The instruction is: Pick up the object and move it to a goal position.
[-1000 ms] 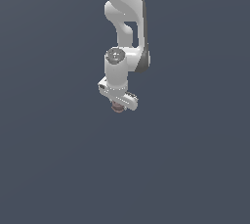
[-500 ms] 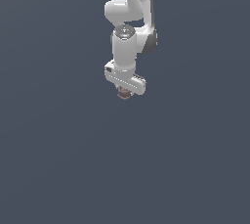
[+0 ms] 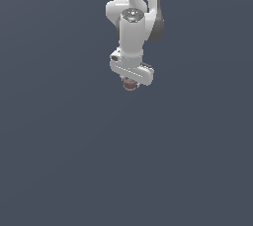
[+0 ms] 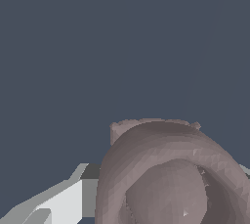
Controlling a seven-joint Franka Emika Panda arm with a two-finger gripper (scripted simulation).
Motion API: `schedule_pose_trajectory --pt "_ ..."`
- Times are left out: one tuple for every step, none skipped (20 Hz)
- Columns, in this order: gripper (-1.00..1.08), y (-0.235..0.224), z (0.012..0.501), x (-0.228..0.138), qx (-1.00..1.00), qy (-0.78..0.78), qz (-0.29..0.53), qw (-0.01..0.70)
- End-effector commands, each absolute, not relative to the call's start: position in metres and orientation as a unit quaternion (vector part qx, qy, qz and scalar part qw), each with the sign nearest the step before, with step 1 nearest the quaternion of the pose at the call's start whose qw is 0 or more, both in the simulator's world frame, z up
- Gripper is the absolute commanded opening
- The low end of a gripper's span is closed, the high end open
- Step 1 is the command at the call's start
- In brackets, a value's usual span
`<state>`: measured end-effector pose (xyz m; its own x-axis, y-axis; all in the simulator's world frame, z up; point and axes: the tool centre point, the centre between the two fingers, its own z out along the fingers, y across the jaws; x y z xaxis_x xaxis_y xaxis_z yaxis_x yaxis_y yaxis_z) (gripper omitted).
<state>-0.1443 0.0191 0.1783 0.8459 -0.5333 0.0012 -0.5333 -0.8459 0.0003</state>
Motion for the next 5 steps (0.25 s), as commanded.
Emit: schedule_pose_trajectory --pt "-1.00 0.0218 0.1836 -0.1474 0.961 -0.278 0.000 0.000" --pt "-1.00 0.0225 0.1850 -0.1480 0.961 -0.278 0.000 0.000" --pt "-1.00 0.0231 0.1859 -0.1484 0.961 -0.278 0.000 0.000" --pt "-1.00 0.0234 0.1864 -0.1484 0.961 -0.278 0.000 0.000" --pt "-1.00 0.0235 0.1866 -0.1485 0.961 -0.278 0.000 0.000"
